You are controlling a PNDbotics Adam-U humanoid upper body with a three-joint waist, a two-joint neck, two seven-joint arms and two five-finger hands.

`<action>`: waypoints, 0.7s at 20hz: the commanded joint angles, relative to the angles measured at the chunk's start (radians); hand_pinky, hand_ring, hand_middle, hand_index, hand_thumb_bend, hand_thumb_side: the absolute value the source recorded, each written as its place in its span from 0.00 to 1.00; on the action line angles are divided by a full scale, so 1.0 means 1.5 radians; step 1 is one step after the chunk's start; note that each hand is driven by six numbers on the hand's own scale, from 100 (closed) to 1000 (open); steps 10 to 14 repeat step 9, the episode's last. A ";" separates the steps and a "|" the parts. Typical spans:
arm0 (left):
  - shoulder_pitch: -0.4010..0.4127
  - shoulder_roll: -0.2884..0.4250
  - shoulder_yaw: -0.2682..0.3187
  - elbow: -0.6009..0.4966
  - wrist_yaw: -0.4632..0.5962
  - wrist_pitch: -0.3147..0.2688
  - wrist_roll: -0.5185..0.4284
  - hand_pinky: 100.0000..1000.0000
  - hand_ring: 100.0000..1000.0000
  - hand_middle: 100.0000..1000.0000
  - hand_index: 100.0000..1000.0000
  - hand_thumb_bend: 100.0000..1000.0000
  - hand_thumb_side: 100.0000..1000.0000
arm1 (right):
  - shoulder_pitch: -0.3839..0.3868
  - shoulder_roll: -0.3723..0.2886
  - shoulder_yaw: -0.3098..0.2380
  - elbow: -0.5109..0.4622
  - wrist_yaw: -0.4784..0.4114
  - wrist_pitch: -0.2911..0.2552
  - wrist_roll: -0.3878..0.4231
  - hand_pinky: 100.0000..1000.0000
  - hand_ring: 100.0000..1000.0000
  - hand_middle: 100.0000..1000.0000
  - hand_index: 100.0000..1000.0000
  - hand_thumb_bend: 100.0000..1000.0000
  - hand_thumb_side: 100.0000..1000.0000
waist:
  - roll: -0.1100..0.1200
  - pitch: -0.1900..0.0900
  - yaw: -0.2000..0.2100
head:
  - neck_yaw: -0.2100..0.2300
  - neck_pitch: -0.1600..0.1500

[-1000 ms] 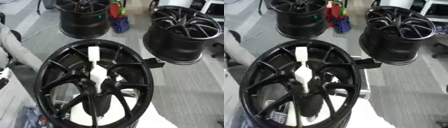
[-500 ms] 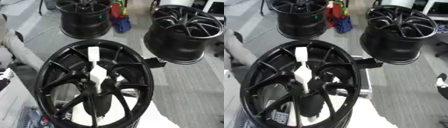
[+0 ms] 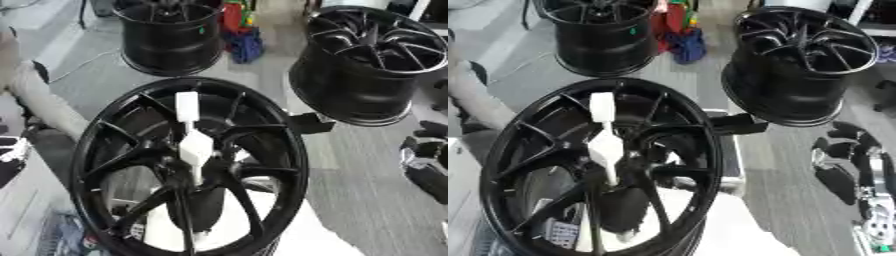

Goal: Pull the pin out of the wheel hub.

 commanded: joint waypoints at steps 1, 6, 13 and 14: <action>-0.009 0.005 -0.003 -0.007 0.000 -0.001 -0.004 0.53 0.54 0.58 0.71 0.47 0.15 | -0.011 0.000 0.018 -0.004 -0.014 -0.010 0.022 0.57 0.53 0.60 0.75 0.00 0.04 | 0.002 -0.003 0.000 | -0.003 -0.007; -0.009 0.004 -0.003 -0.007 0.000 -0.001 -0.004 0.53 0.54 0.58 0.71 0.47 0.15 | -0.017 0.006 0.033 -0.002 -0.020 -0.015 0.041 0.57 0.52 0.59 0.75 0.00 0.04 | 0.002 -0.001 0.001 | -0.002 -0.008; -0.009 0.003 -0.003 -0.007 0.000 -0.001 -0.003 0.53 0.54 0.58 0.71 0.47 0.15 | -0.018 0.008 0.035 -0.001 -0.020 -0.016 0.045 0.57 0.52 0.59 0.75 0.00 0.04 | 0.003 -0.001 0.001 | -0.001 -0.007; -0.009 0.003 -0.003 -0.007 0.000 -0.001 -0.003 0.53 0.54 0.58 0.71 0.47 0.15 | -0.018 0.008 0.035 -0.001 -0.020 -0.016 0.045 0.57 0.52 0.59 0.75 0.00 0.04 | 0.003 -0.001 0.001 | -0.001 -0.007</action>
